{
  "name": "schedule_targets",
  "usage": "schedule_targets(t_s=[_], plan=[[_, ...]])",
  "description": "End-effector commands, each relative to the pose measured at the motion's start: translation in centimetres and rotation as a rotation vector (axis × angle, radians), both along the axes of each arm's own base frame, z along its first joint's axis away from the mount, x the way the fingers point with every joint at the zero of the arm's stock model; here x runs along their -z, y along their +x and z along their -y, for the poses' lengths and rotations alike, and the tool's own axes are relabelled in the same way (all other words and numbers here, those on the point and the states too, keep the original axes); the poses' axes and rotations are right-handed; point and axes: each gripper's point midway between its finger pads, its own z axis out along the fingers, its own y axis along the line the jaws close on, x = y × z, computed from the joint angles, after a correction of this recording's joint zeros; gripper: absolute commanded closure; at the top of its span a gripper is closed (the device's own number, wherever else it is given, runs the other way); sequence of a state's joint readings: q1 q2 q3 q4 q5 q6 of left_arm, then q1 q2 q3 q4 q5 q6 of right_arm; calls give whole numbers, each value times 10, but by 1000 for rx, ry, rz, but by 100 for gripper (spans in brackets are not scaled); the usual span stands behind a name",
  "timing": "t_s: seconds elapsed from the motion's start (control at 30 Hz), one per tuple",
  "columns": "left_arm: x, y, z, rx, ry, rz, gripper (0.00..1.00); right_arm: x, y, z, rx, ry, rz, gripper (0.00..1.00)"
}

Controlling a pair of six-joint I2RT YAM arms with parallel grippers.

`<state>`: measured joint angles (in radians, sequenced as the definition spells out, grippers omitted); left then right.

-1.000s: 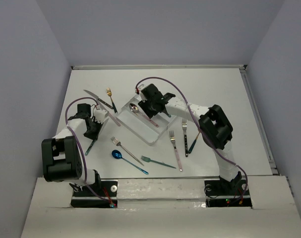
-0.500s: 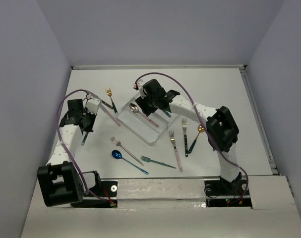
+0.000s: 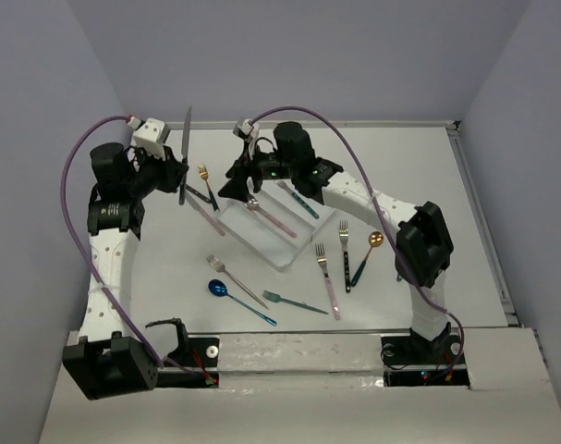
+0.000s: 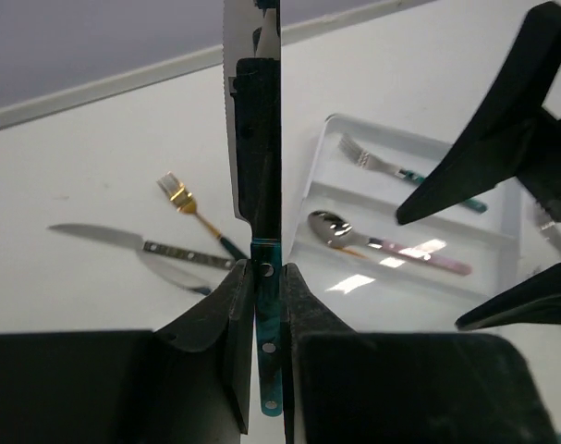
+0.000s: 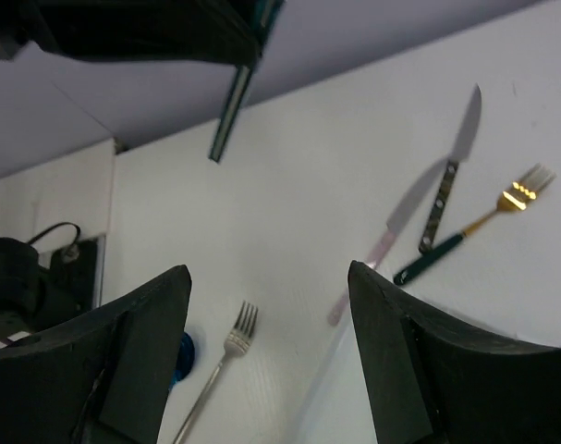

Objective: Sort the eating utensils into containers

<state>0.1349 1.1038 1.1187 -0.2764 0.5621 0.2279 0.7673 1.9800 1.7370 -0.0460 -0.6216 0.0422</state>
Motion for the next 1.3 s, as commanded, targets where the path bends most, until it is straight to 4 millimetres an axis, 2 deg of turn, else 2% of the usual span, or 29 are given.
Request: schedule_targets(t_s=[0.0, 0.03, 0.07, 0.1, 0.2, 0.33, 0.37, 0.57, 0.67, 0.7, 0.77, 0.8, 0.83, 0.9, 0.97, 1.0, 1.03, 1.07, 1.1, 1.13, 1.17, 1.23, 1.27], plan=[[-61, -8, 44, 184, -216, 141, 100, -76, -28, -27, -221, 270, 65, 25], [-64, -10, 47, 199, -217, 157, 100, -83, -30, -29, -240, 300, 61, 25], [-66, -11, 49, 205, -245, 156, 100, -78, -32, -30, -256, 295, 53, 25], [-69, -13, 53, 226, -266, 174, 100, -86, -36, -30, -281, 331, 48, 25], [-73, -21, 60, 260, -311, 209, 100, -90, -43, -32, -328, 381, 18, 25], [-76, -26, 69, 302, -370, 211, 100, -80, -34, -41, -319, 375, -35, 25], [-76, -27, 69, 305, -378, 211, 100, -72, -32, -44, -317, 367, -60, 26], [-72, -34, 78, 364, -424, 190, 100, -69, -30, -50, -341, 371, -85, 31], [-64, -33, 78, 363, -427, 178, 100, -67, -32, -52, -367, 377, -104, 47], [-62, -32, 78, 364, -430, 175, 100, -67, -32, -52, -371, 377, -110, 58], [-60, -32, 78, 362, -437, 169, 100, -62, -33, -54, -385, 378, -123, 69], [-59, -31, 78, 358, -439, 166, 100, -61, -33, -54, -390, 379, -124, 83], [-58, -30, 78, 357, -438, 166, 100, -58, -35, -53, -399, 374, -130, 89], [-56, -30, 77, 349, -436, 164, 100, -56, -36, -52, -396, 372, -129, 98], [-52, -27, 73, 328, -416, 168, 100, -62, -35, -49, -364, 377, -112, 100], [-51, -25, 71, 315, -405, 170, 88, -48, -32, -48, -329, 347, -118, 100], [-44, -20, 65, 273, -370, 169, 61, -45, -20, -48, -246, 333, -110, 100], [-38, -15, 56, 211, -347, 153, 15, -33, -14, -42, -182, 259, -102, 100], [-35, -11, 50, 184, -286, 172, 1, -26, -4, -39, -109, 214, -94, 100], [-31, -7, 42, 146, -253, 170, 1, -15, 18, -33, 35, 159, -76, 100], [-24, 0, 25, 35, -208, 152, 1, 5, 24, -20, 101, 51, -72, 100], [-17, 6, 0, -87, -116, 147, 1, 33, 41, -1, 236, -82, -69, 100], [-12, 8, -14, -141, -40, 149, 1, 57, 52, 20, 341, -205, -64, 100]])
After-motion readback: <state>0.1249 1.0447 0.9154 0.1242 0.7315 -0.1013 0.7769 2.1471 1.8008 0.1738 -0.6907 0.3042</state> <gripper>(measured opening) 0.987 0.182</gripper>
